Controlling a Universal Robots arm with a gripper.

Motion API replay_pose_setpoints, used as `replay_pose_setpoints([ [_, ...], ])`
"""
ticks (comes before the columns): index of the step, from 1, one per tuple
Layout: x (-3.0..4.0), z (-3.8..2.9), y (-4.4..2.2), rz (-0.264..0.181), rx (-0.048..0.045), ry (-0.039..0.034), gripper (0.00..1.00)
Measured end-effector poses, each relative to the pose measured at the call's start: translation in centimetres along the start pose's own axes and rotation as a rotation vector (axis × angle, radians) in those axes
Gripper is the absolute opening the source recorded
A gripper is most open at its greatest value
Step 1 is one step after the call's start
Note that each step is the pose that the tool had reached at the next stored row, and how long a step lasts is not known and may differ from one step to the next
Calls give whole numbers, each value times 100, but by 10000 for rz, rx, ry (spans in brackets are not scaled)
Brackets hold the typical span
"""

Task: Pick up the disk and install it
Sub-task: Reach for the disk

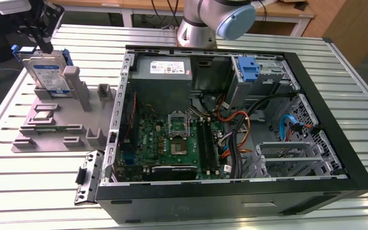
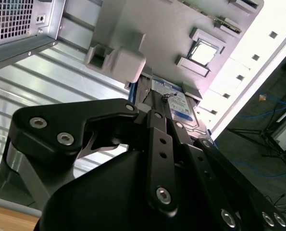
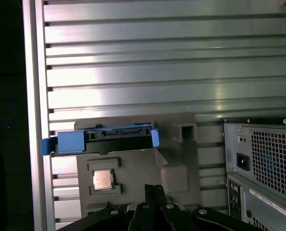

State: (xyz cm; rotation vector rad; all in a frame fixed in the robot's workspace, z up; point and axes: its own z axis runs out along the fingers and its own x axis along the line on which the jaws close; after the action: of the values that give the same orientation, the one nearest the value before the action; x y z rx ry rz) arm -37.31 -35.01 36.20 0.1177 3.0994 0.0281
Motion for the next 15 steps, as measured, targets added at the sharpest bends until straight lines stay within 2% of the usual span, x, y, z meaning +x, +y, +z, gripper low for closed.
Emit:
replay_pose_setpoints([
  [4,79,12,58,7,1,0,11],
  [9,213,35,121,24,4,0,11],
  [12,281,60,180,25,25,-2,11],
  [15,326,85,227,28,38,-4,11],
])
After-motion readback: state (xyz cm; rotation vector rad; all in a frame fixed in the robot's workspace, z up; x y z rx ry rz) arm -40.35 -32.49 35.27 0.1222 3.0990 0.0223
